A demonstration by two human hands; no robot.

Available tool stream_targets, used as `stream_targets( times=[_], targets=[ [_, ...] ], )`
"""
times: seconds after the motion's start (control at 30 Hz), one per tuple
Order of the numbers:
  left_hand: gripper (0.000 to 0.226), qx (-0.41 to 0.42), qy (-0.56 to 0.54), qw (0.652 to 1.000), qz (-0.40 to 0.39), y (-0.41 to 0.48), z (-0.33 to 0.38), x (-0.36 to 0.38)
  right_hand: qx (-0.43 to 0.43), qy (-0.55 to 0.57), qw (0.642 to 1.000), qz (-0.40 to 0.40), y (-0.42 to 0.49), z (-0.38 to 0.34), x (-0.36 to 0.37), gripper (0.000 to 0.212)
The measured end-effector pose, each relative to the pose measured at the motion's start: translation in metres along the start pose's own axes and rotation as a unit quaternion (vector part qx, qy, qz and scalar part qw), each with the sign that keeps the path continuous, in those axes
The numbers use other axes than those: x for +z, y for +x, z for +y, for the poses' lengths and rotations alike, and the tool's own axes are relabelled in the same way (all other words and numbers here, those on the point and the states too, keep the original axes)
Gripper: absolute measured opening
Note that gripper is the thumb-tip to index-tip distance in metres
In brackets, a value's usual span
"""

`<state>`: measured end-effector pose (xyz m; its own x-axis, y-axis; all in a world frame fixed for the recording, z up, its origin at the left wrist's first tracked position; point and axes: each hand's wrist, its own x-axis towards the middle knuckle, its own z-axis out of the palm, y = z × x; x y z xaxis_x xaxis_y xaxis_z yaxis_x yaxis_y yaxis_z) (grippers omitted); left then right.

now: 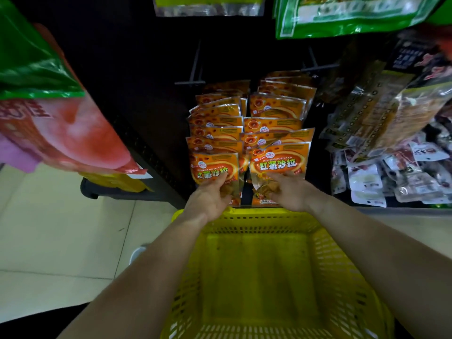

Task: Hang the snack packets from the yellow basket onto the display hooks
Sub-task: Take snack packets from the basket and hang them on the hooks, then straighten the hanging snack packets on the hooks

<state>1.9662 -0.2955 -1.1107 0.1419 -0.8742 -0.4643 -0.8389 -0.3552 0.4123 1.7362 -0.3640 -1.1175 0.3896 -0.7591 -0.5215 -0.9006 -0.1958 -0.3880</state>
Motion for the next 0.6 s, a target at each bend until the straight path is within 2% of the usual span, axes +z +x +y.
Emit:
stream_targets(
  times=[0.23,0.47,0.6],
  targets=[
    [0.069,-0.010,-0.010,0.999,0.035,-0.018,-0.003,-0.005,-0.003,0.017,0.998,0.065,-0.018,-0.015,-0.021,0.067],
    [0.061,0.021,-0.042,0.994,0.095,-0.034,-0.005,-0.031,-0.077,0.025,0.987,0.137,-0.030,-0.035,-0.033,0.055],
    [0.063,0.046,-0.026,0.986,0.160,-0.039,-0.001,-0.050,-0.119,-0.031,0.970,0.211,-0.023,-0.053,-0.043,0.066]
  ],
)
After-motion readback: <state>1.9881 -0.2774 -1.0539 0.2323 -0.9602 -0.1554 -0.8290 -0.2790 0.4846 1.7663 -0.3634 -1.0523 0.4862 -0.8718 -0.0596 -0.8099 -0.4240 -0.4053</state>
